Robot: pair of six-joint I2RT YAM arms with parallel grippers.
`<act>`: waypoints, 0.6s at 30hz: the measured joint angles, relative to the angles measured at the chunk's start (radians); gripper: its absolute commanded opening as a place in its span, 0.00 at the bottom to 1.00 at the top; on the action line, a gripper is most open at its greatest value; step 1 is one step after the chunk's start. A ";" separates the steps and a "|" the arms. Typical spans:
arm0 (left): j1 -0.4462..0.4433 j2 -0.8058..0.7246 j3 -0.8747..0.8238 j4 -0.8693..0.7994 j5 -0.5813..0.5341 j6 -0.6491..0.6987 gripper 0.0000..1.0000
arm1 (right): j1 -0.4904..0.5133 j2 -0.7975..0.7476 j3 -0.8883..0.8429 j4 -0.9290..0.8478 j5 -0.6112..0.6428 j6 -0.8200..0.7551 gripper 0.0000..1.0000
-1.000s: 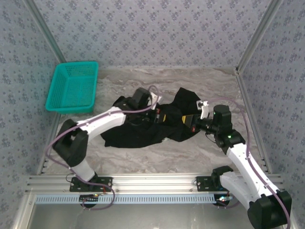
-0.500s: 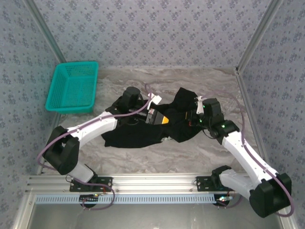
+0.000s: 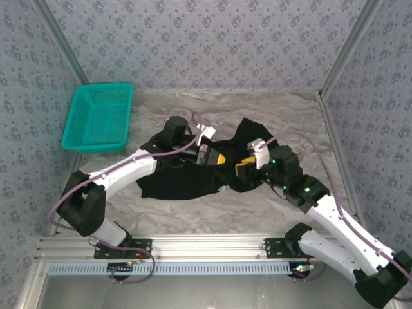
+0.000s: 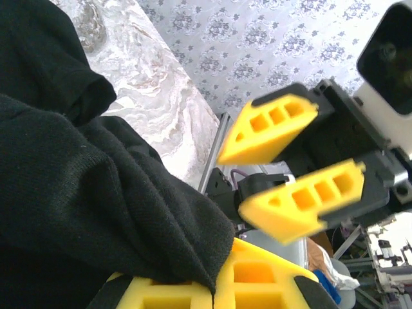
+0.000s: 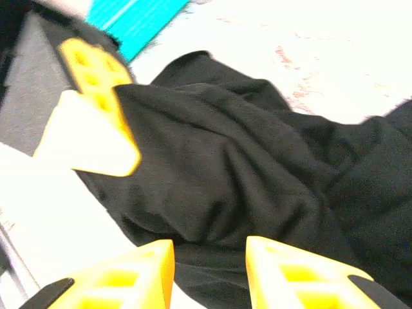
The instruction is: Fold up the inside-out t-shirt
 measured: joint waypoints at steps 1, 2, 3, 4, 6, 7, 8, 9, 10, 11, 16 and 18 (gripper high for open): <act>0.000 0.000 0.000 0.000 -0.002 0.000 0.00 | 0.010 0.019 -0.001 0.015 -0.009 -0.007 0.37; 0.000 0.000 0.000 0.000 -0.003 0.000 0.00 | 0.016 0.048 -0.004 0.032 -0.014 -0.012 0.36; 0.000 0.000 0.000 -0.002 -0.003 0.000 0.00 | 0.019 0.074 -0.010 0.047 -0.021 -0.016 0.36; 0.000 0.000 0.000 -0.003 -0.003 0.000 0.00 | 0.019 0.090 -0.015 0.055 -0.025 -0.018 0.36; 0.000 0.000 0.000 -0.005 -0.003 0.000 0.00 | 0.019 0.119 -0.021 0.077 -0.036 -0.018 0.36; 0.000 0.000 0.000 -0.005 -0.003 0.000 0.00 | 0.019 0.129 -0.021 0.088 -0.038 -0.018 0.36; 0.000 0.000 0.000 -0.005 -0.003 0.000 0.00 | 0.019 0.139 -0.021 0.101 -0.041 -0.018 0.35; 0.000 0.000 0.000 -0.005 -0.003 0.000 0.00 | 0.019 0.148 -0.021 0.112 -0.043 -0.018 0.34; 0.000 0.000 0.000 -0.005 -0.003 0.000 0.00 | 0.019 0.155 -0.021 0.120 -0.043 -0.019 0.31; 0.000 0.000 0.000 -0.005 -0.003 0.000 0.00 | 0.019 0.163 -0.021 0.130 -0.043 -0.022 0.25; 0.000 -0.001 0.000 -0.010 -0.008 0.001 0.00 | 0.017 0.180 -0.020 0.151 -0.039 -0.040 0.00; 0.005 -0.001 0.000 -0.021 -0.023 0.001 0.00 | 0.010 0.172 -0.018 0.131 -0.040 -0.047 0.00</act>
